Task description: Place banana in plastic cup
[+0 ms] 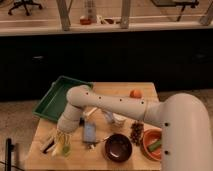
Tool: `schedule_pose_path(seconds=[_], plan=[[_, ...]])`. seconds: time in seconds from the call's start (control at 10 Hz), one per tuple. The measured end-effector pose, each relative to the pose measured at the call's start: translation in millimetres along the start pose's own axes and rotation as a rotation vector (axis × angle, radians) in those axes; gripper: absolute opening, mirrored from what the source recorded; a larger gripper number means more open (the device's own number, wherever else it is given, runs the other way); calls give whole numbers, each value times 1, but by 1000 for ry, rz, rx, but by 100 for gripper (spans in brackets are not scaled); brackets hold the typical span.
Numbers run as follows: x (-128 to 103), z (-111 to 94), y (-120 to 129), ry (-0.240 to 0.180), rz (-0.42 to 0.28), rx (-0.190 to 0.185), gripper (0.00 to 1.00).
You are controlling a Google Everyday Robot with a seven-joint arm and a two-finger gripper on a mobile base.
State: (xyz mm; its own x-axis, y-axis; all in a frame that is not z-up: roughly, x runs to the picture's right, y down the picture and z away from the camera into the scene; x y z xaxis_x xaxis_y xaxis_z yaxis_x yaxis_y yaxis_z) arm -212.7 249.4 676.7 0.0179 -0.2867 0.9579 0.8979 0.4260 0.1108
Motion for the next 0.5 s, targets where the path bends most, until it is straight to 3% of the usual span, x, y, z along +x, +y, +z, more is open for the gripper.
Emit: schedule_pose_path(seconds=[0.5], plan=[[1,2,0,-17,-3,-2,80]])
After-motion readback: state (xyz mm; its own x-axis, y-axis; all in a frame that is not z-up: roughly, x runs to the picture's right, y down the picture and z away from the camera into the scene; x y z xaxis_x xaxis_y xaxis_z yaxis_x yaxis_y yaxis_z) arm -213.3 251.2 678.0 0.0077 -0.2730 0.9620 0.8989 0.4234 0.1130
